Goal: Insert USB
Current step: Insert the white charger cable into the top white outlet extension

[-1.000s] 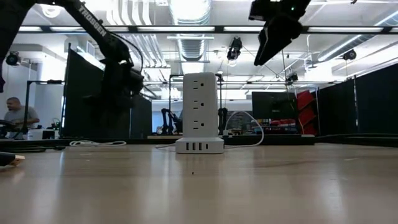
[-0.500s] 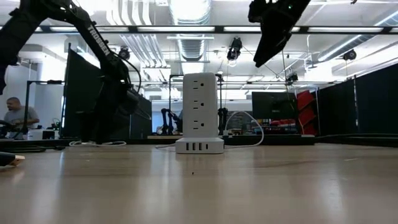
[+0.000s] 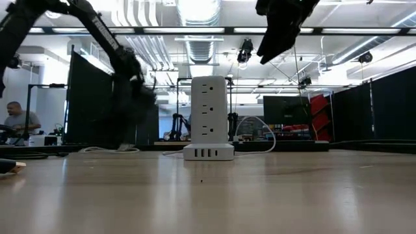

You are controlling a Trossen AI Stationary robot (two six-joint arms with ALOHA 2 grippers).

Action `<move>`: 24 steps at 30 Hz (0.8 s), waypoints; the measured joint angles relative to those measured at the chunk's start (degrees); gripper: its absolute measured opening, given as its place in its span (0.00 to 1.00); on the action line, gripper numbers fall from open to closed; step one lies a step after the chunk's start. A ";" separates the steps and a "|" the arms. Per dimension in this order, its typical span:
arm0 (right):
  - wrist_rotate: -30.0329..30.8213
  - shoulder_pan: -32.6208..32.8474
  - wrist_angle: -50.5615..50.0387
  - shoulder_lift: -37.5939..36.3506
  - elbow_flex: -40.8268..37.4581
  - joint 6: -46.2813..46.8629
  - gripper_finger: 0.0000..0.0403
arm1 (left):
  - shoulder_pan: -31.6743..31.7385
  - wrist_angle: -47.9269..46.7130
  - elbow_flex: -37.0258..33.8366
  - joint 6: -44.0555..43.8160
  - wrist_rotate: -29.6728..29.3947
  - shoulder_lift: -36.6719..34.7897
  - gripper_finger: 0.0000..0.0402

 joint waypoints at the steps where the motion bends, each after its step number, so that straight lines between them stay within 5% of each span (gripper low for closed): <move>1: 0.00 -0.02 1.11 0.00 0.00 -0.28 0.92 | -1.03 2.30 0.00 -0.26 2.85 -1.81 0.05; 5: 0.01 -0.45 6.03 0.00 0.00 -1.17 0.92 | -5.41 13.04 0.02 -2.76 10.42 -10.33 0.05; 10: -0.70 -2.93 17.31 0.76 0.00 4.03 0.92 | -10.86 29.20 0.07 -3.08 11.60 -18.98 0.05; 15: -10.45 -7.51 26.30 3.95 -0.02 15.91 0.91 | -16.37 43.24 0.22 -0.40 12.04 -23.04 0.05; 24: -20.06 -8.59 38.87 5.64 -0.02 20.28 0.91 | -19.97 47.22 0.22 -1.03 11.87 -22.98 0.05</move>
